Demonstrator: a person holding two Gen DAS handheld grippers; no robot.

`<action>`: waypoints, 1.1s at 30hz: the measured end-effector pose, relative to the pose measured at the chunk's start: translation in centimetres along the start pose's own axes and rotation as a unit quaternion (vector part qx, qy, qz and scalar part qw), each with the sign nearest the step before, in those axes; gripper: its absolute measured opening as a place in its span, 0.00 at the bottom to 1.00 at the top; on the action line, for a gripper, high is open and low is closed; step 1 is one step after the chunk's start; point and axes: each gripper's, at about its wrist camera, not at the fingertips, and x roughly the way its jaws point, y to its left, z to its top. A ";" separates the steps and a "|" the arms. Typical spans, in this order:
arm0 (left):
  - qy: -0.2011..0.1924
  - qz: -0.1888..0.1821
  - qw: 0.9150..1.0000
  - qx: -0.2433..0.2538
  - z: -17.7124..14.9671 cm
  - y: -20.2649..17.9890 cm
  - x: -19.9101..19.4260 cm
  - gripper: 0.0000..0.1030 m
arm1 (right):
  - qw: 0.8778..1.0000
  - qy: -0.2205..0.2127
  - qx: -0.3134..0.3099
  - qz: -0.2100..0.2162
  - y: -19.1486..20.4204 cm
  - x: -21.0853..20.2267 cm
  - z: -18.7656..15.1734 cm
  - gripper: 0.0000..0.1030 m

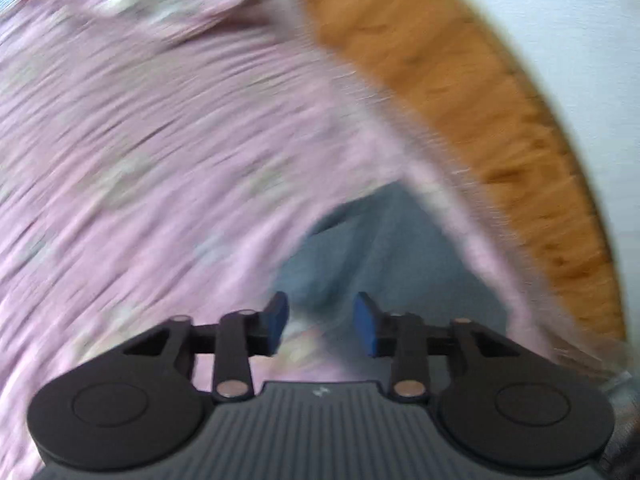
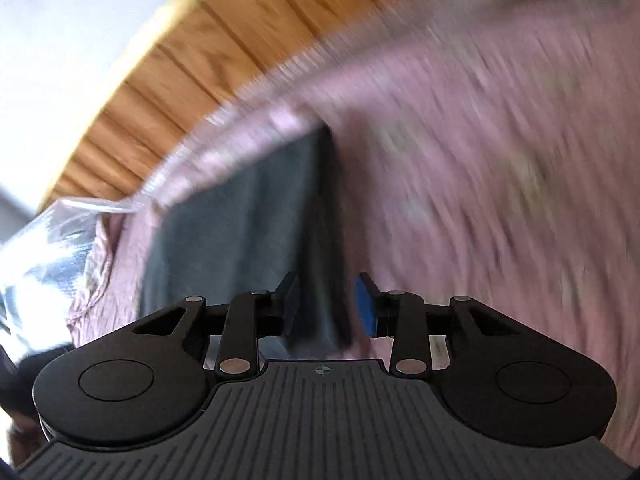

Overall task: Fold clothes
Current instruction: 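Open both grippers and withdraw them from the folded sweatpants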

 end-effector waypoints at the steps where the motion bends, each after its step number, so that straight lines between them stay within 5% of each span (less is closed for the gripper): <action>1: 0.003 -0.008 1.000 0.024 0.6 -1.6 1.2 0.51 | 1.000 -0.011 -0.028 0.010 1.3 0.4 1.2 0.36; 4: 0.011 -0.031 0.995 0.096 2.6 -6.4 4.8 0.55 | 0.993 -0.027 -0.108 0.025 4.9 2.8 4.6 0.41; 7: 0.042 0.012 0.986 0.159 3.4 -8.1 9.5 0.56 | 0.983 -0.024 -0.182 0.009 7.4 7.7 6.8 0.46; 8: 0.054 0.031 0.982 0.180 3.7 -8.6 11.1 0.61 | 0.979 -0.005 -0.204 -0.010 7.3 9.4 6.8 0.47; 9: 0.061 0.039 0.980 0.186 3.9 -8.5 12.1 0.77 | 0.974 0.013 -0.225 -0.028 7.1 11.2 6.7 0.47; 11: 0.063 0.037 0.981 0.178 4.4 -8.1 12.4 0.74 | 0.963 0.042 -0.260 -0.060 6.9 14.0 6.6 0.47; 12: 0.057 0.030 0.982 0.176 4.6 -8.1 11.6 0.60 | 0.963 0.038 -0.260 -0.059 7.0 13.3 6.8 0.45; 13: 0.049 0.019 0.983 0.176 4.6 -8.1 10.6 0.59 | 0.963 0.033 -0.261 -0.058 7.1 12.6 7.0 0.44; 17: 0.045 -0.024 0.980 0.194 2.9 -7.5 7.3 0.82 | 0.975 -0.018 -0.220 0.004 7.1 6.5 6.1 0.55; 19: 0.054 -0.016 0.976 0.208 2.1 -7.7 6.2 0.80 | 0.978 0.006 -0.210 0.006 6.4 6.1 3.4 0.56; 21: 0.062 -0.008 0.973 0.222 1.4 -7.8 5.0 0.79 | 0.977 0.050 -0.206 -0.015 5.0 8.1 0.1 0.61; 23: 0.071 0.000 0.969 0.236 0.6 -8.0 3.9 0.74 | 0.974 0.031 -0.224 -0.034 5.5 7.2 -1.1 0.65; 27: 0.089 0.016 0.960 0.264 -0.9 -8.3 1.7 0.90 | 0.987 0.018 -0.148 -0.057 7.8 1.7 0.5 0.91; 33: 0.111 0.025 0.947 0.299 -3.5 -8.5 -2.1 0.91 | 0.982 0.031 -0.144 -0.117 11.3 -2.8 -1.9 0.93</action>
